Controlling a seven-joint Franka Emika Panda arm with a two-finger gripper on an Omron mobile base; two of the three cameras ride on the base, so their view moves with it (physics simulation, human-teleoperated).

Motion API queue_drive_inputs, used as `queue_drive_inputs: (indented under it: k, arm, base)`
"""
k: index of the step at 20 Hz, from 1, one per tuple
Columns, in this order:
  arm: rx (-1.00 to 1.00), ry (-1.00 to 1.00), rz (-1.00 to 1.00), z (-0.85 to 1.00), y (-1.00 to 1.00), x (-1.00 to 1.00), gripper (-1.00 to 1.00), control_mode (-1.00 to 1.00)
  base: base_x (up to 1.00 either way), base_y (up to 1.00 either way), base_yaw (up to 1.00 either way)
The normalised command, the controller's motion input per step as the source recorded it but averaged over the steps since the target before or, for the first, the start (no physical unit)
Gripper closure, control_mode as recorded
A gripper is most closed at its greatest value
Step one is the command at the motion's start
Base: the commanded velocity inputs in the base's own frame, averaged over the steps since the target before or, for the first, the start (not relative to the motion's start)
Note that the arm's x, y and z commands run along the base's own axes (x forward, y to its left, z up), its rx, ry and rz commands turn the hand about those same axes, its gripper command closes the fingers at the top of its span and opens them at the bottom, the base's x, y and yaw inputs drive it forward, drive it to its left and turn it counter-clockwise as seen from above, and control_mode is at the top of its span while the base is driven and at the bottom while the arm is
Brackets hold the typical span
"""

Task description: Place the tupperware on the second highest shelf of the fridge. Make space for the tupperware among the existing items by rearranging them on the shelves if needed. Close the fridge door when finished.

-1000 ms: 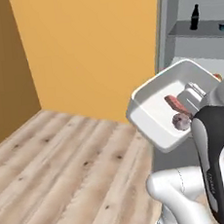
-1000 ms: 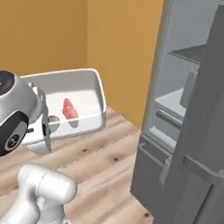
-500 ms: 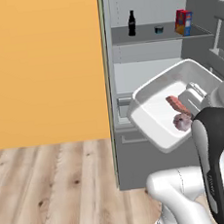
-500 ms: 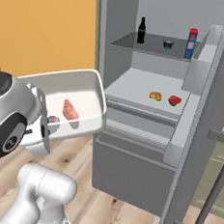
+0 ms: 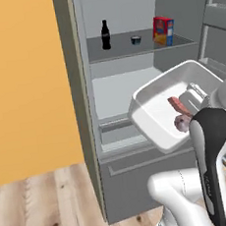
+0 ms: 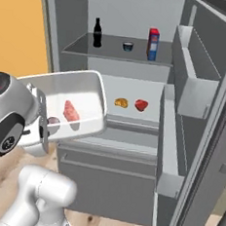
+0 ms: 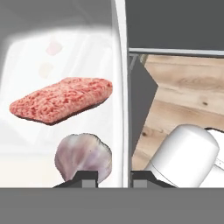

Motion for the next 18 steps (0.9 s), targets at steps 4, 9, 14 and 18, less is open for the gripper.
queue_drive_inputs:
  k: [4,9,14,18]
  arm:
    - [0.0,0.0,0.0,0.0,0.0,0.0,1.0,1.0]
    - [0.0,0.0,0.0,0.0,0.0,0.0,1.0,1.0]
    - [0.0,0.0,0.0,0.0,0.0,0.0,1.0,1.0]
    - [0.0,0.0,0.0,0.0,0.0,0.0,1.0,1.0]
  base:
    - [0.51,-0.1,-0.21]
    - [0.43,-0.34,-0.07]
    - [0.3,-0.35,0.1]
    - [0.41,-0.11,0.28]
